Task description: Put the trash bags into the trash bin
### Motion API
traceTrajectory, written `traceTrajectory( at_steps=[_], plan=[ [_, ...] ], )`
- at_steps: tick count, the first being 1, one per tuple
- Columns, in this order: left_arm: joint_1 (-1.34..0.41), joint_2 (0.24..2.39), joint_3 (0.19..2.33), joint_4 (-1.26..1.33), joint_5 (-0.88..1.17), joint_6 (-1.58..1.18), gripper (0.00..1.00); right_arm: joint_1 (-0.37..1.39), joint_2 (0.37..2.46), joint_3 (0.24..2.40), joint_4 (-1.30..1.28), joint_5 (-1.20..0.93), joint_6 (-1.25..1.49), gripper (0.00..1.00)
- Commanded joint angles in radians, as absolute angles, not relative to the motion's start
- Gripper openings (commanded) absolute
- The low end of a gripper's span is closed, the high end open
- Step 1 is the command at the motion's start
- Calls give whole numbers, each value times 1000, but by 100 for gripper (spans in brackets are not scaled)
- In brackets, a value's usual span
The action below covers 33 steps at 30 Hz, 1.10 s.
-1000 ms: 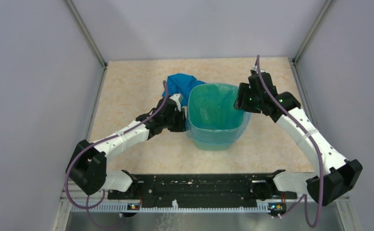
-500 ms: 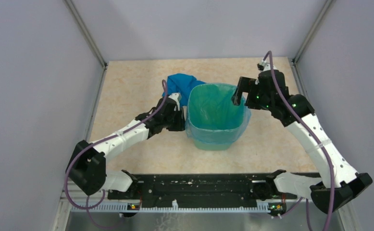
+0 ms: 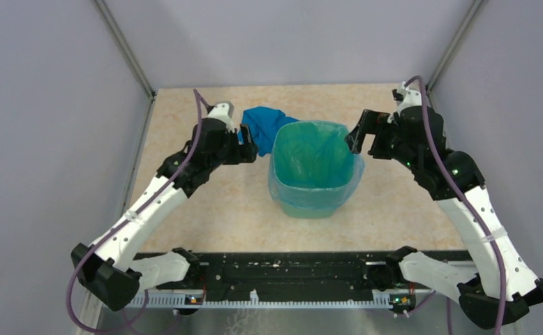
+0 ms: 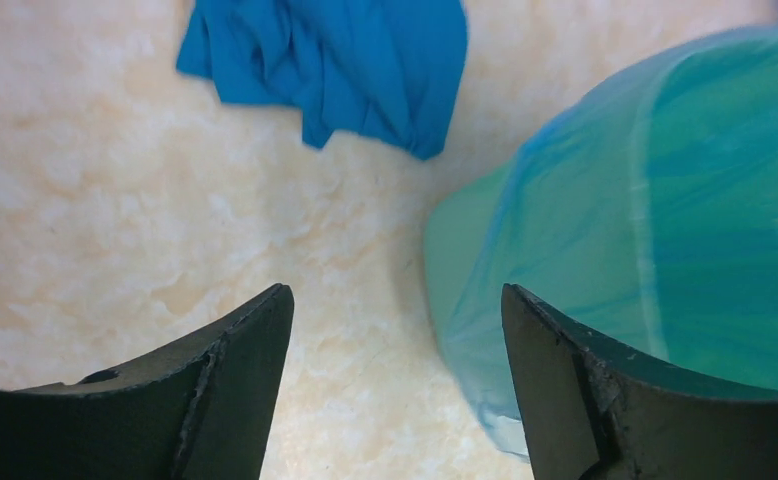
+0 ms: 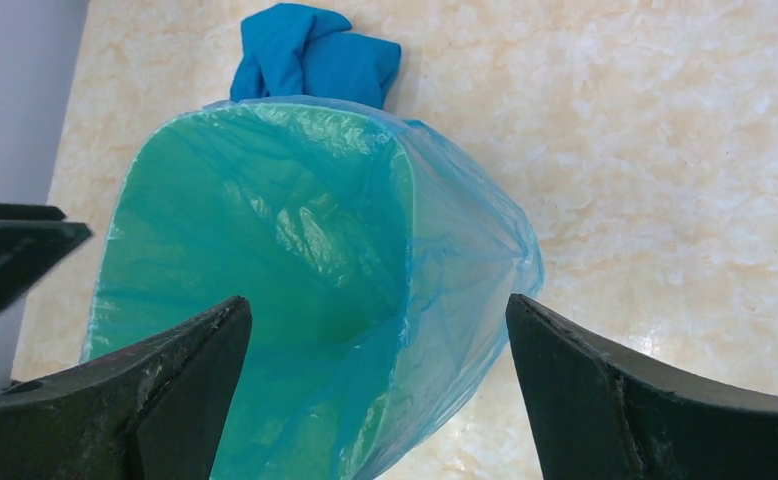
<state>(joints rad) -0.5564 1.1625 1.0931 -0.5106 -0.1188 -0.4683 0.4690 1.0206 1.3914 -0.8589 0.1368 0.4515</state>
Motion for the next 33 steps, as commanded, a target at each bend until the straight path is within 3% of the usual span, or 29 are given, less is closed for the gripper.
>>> traceTrajectory(
  at_steps=[1, 5, 11, 33],
  plan=[
    [-556, 1078, 1227, -553, -132, -389, 85, 468, 964, 1449, -826, 130, 420, 99],
    [-556, 1031, 1281, -542, -50, -340, 98, 467, 933, 1454, -810, 118, 410, 99],
    [-557, 946, 1298, -510, 42, -306, 98, 467, 865, 1427, -742, 81, 407, 99],
    [-557, 875, 1269, -487, 9, -302, 98, 467, 818, 1391, -699, 54, 419, 99]
  ],
)
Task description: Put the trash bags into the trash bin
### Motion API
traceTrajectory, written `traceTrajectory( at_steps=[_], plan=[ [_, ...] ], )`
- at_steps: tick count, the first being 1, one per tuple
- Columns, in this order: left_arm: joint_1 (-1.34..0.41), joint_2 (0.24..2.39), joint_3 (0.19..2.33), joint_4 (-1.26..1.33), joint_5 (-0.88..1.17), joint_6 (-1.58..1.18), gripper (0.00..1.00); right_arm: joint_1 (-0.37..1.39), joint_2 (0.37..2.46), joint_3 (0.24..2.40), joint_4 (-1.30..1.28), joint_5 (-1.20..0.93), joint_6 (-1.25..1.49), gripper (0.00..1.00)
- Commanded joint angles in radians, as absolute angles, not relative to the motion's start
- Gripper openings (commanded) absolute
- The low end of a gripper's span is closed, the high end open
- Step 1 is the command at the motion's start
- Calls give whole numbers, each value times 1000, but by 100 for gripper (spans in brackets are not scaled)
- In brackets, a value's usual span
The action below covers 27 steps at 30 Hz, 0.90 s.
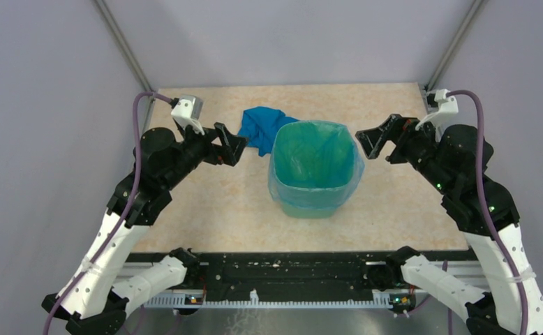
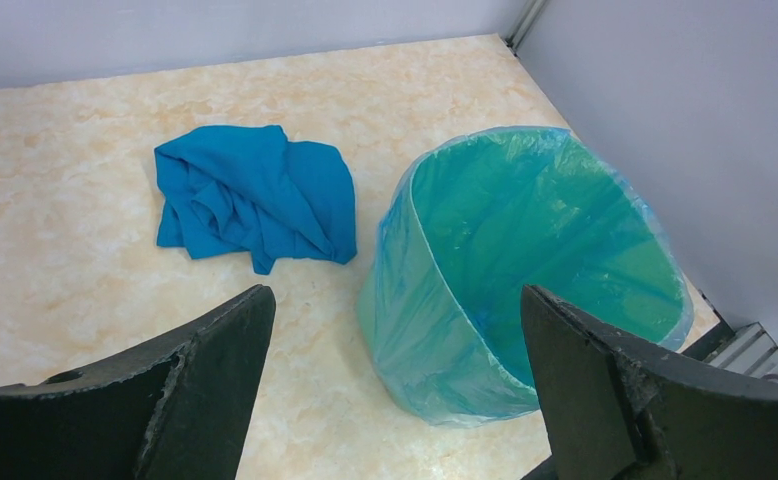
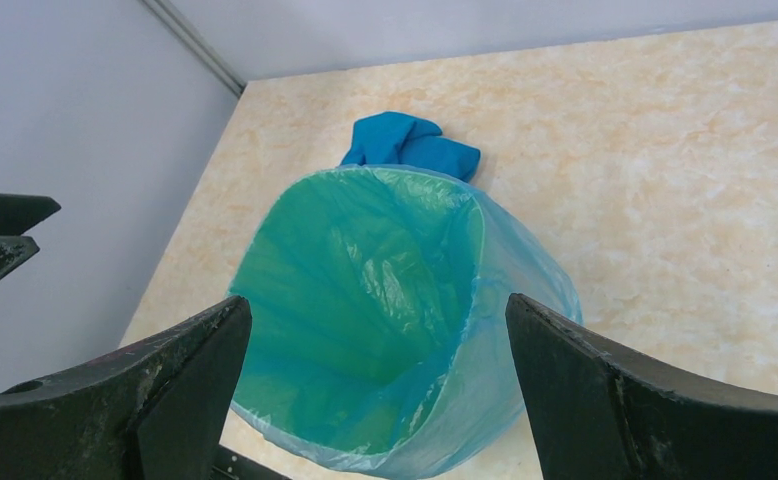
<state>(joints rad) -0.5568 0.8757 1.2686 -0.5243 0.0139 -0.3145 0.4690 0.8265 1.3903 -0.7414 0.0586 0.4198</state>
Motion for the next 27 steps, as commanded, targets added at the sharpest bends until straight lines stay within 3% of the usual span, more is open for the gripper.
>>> traceTrajectory(
  at_steps=[1, 27],
  plan=[
    [-557, 874, 1271, -488, 9, -302, 98, 467, 818, 1390, -697, 54, 419, 99],
    [-556, 882, 1269, -502, 18, -297, 98, 468, 813, 1387, -696, 54, 416, 99]
  ],
)
